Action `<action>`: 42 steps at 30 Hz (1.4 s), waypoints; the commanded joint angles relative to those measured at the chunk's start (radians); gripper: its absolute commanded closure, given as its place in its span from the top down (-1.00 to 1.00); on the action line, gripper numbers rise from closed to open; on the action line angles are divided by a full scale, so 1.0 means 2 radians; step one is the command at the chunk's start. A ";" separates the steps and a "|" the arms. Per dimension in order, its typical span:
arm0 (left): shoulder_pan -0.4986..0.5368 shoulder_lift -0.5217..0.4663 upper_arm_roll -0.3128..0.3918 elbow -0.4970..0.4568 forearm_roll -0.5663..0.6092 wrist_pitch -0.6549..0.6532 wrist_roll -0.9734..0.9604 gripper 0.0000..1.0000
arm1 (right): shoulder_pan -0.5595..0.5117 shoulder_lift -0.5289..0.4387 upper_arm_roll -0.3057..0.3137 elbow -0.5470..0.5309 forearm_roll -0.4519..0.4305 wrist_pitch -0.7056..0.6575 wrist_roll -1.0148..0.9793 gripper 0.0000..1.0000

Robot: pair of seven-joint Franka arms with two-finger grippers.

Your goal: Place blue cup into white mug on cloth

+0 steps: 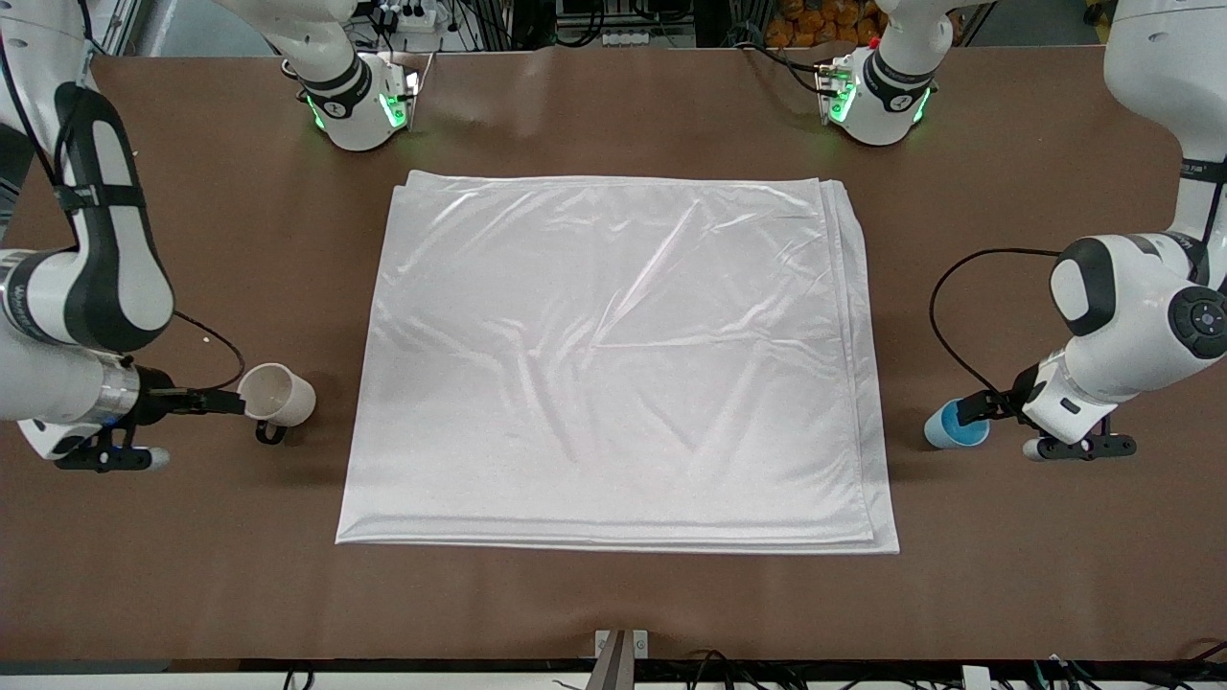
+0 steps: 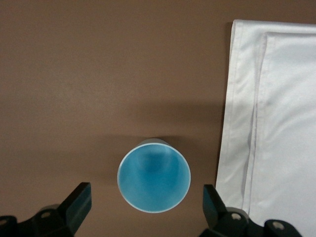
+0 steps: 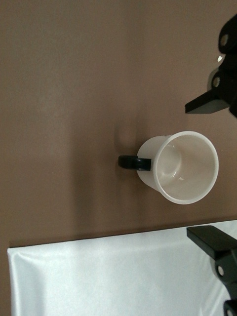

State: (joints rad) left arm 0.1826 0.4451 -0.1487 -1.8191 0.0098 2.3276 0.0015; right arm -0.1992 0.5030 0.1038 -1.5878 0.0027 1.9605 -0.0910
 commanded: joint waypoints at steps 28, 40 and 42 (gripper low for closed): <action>0.022 0.044 -0.001 0.001 0.012 0.040 -0.003 1.00 | -0.005 0.094 0.001 0.015 -0.007 0.047 -0.004 -0.63; 0.026 0.053 -0.001 -0.002 0.012 0.053 -0.003 1.00 | -0.001 0.092 0.002 0.015 -0.005 0.041 0.004 -1.00; 0.026 0.054 -0.001 -0.004 0.012 0.056 -0.003 1.00 | 0.001 0.090 0.002 0.017 -0.004 0.034 0.013 -1.00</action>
State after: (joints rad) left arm 0.2217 0.5488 -0.1424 -1.8184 0.0115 2.4153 0.0015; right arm -0.1988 0.6803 0.0966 -1.5761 -0.0070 2.0590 -0.0909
